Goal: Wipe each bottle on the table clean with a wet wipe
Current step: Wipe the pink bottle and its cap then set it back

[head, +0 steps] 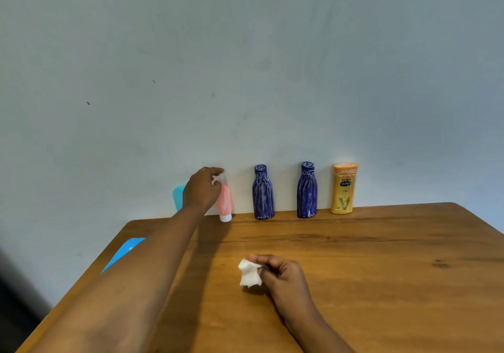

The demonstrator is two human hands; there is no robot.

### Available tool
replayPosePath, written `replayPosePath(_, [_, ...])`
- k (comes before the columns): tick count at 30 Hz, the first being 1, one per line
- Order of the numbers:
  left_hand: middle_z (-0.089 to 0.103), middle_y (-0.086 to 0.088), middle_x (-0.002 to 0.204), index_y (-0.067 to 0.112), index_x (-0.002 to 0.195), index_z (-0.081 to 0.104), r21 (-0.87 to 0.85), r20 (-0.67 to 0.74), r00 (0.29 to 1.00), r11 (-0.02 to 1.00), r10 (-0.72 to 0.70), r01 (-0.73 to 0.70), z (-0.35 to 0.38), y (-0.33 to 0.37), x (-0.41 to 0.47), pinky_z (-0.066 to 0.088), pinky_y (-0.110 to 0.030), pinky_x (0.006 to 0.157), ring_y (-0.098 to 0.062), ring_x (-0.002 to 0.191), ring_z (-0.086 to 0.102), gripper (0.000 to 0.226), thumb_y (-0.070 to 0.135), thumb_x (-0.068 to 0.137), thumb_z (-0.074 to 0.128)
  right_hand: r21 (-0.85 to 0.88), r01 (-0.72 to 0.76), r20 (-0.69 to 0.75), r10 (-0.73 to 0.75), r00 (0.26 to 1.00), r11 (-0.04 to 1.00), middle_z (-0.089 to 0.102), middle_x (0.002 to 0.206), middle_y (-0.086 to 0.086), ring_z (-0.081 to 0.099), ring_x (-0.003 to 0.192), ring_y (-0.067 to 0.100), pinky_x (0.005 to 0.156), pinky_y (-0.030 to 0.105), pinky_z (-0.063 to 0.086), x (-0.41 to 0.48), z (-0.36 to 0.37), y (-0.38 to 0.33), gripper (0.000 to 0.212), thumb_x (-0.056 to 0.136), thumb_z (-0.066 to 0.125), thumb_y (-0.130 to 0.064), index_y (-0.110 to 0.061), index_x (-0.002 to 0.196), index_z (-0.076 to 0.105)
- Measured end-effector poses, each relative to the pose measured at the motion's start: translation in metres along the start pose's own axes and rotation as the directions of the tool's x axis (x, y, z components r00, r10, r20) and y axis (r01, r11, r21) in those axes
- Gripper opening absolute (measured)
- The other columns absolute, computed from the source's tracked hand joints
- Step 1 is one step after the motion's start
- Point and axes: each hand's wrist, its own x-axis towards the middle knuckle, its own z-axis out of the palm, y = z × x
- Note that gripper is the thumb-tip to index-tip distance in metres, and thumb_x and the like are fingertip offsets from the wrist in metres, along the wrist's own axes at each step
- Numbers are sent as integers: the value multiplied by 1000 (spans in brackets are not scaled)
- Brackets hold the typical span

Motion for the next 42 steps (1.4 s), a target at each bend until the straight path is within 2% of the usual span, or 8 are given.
replayPosePath(9, [70, -5, 108, 14, 106, 71, 199, 149, 988, 977, 44, -74, 5, -13, 24, 46, -27, 83, -22, 97, 62, 20, 19, 89, 61, -86, 31, -1, -31, 1000, 996, 68, 107, -11, 61, 103, 7, 87, 29, 53, 8, -1, 5, 34, 90, 55, -3, -31, 95, 73])
replayPosePath(15, [71, -6, 101, 12, 100, 72, 202, 221, 973, 974, 59, -105, 2, -15, 31, 42, -24, 77, -21, 92, 62, 17, 19, 86, 65, -36, 35, 12, -34, 999, 999, 65, 110, -10, 60, 101, 6, 72, 18, 53, 9, -2, 6, 31, 89, 55, -2, -27, 99, 72])
replayPosePath(19, [71, -7, 97, 11, 97, 72, 217, 253, 967, 973, 18, -75, -7, -10, 32, 43, -26, 75, -18, 84, 58, 16, 19, 85, 67, -8, 51, -25, -51, 998, 999, 68, 108, -10, 62, 101, 7, 81, 27, 55, 11, -2, 9, 33, 90, 55, -3, -30, 96, 73])
replayPosePath(24, [70, -12, 79, 5, 86, 73, -175, 218, 950, 949, -222, 262, -34, -4, -12, 53, -30, 71, -22, 70, 63, 8, 11, 81, 71, 201, 108, -163, -76, 984, 974, 71, 104, 0, 67, 94, 16, 74, 38, 57, -5, -12, 3, 31, 90, 53, 2, -21, 98, 73])
replayPosePath(27, [67, -5, 56, 7, 74, 67, -485, 376, 828, 673, -417, 559, -54, 4, -75, 55, -22, 54, -14, 52, 61, 10, 3, 82, 68, 158, 211, -350, -145, 925, 965, 72, 97, -6, 67, 93, 13, 78, 36, 56, -32, -29, 3, 33, 89, 54, 3, -22, 96, 74])
replayPosePath(32, [63, 1, 47, 6, 79, 64, -447, 605, 656, 490, -452, 749, -82, 13, -201, 49, -15, 41, -4, 40, 58, 6, 2, 84, 64, 181, 319, -501, -192, 844, 930, 72, 83, -16, 66, 84, 5, 72, 22, 55, -95, -55, 5, 32, 88, 52, 8, -17, 96, 69])
replayPosePath(37, [66, -4, 72, 8, 86, 69, -155, 826, 449, 629, -340, 762, -106, 25, -255, 50, -17, 45, -6, 55, 61, 4, 6, 83, 66, 151, 327, -522, -206, 828, 933, 73, 82, -12, 66, 81, 4, 68, 21, 54, -149, -73, 12, 31, 88, 49, 11, -11, 96, 68])
replayPosePath(42, [68, -1, 96, 19, 99, 69, -85, 785, 549, 827, -288, 556, -108, 55, -263, 48, -22, 62, -12, 82, 59, 13, 18, 87, 63, 152, 237, -425, -153, 892, 960, 73, 88, -5, 67, 87, 13, 80, 37, 55, -176, -62, 19, 28, 89, 48, 11, -6, 99, 68])
